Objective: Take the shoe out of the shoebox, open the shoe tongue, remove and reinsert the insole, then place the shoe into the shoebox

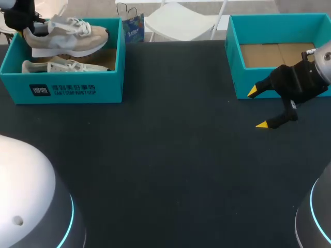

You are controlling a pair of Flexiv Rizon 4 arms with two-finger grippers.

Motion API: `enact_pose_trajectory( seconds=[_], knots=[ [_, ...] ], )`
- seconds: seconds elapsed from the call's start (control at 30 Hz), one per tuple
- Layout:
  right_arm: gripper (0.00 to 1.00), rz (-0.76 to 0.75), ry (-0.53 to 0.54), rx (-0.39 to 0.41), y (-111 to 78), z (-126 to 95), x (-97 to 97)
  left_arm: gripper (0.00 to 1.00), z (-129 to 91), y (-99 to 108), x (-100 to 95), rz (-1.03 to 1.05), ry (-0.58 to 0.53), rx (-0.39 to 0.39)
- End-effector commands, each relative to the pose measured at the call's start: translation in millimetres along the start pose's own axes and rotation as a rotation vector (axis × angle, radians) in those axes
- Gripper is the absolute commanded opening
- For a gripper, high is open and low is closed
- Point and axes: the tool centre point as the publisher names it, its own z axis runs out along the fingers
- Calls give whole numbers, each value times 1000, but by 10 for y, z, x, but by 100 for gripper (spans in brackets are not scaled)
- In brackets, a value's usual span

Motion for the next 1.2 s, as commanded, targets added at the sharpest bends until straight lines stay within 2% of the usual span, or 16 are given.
enact_pose_trajectory(
  seconds=[0.03,0.87,0.9,0.93,0.97,1.03,1.2],
  knots=[
    [100,0,1,3,3,14,-8,0,156,128,-46,6,-7,64],
    [100,0,1,3,3,14,-8,0,645,59,-214,9,-22,124],
    [100,0,1,3,3,14,-8,30,640,51,-209,10,-26,124],
    [100,0,1,3,3,14,-8,35,637,49,-208,10,-26,123],
    [100,0,1,3,3,14,-8,74,635,48,-209,17,-30,127],
    [100,0,1,3,3,14,-8,87,632,46,-208,17,-32,126],
    [100,0,1,3,3,14,-8,89,594,44,-212,35,-66,141]
  ],
)
